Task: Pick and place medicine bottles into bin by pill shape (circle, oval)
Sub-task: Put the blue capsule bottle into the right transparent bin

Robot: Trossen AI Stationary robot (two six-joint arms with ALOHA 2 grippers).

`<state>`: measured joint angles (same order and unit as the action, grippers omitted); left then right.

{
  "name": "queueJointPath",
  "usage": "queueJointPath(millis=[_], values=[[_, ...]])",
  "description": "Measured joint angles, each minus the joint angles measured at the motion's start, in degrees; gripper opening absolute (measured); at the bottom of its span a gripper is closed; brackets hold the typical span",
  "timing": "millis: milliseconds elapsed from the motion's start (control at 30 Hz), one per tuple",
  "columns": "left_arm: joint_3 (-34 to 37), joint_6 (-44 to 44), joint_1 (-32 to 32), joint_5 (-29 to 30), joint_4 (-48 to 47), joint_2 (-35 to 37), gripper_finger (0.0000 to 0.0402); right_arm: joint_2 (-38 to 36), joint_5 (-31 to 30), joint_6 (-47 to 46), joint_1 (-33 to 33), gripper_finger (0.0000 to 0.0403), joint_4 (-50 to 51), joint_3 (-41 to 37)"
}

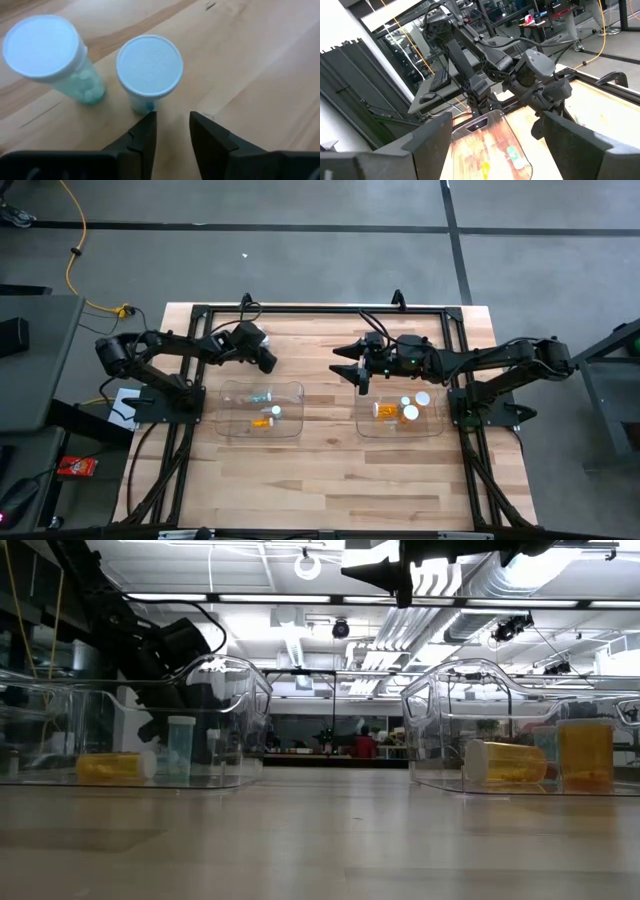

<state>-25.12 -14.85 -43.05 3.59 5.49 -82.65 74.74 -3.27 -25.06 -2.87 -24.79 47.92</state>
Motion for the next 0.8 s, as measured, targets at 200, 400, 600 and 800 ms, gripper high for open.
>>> queueJointPath(millis=[200, 400, 600, 800], values=[[0.00, 0.01, 0.00, 0.11, 1.43, 0.00, 0.0072, 0.00, 0.00, 0.00, 0.00, 0.0295, 0.01, 0.00], [0.00, 0.02, 0.00, 0.15, 1.88, 0.00, 0.0044, 0.00, 0.00, 0.00, 0.00, 0.0295, 0.26, 0.00], [0.00, 0.02, 0.00, 0.33, 2.24, 0.00, 0.0016, 0.00, -0.02, 0.00, 0.00, 0.0295, 0.43, 0.00], [0.00, 0.02, 0.00, 0.33, 2.75, 0.00, 0.0002, 0.00, -0.02, 0.00, 0.00, 0.0295, 0.64, 0.00]])
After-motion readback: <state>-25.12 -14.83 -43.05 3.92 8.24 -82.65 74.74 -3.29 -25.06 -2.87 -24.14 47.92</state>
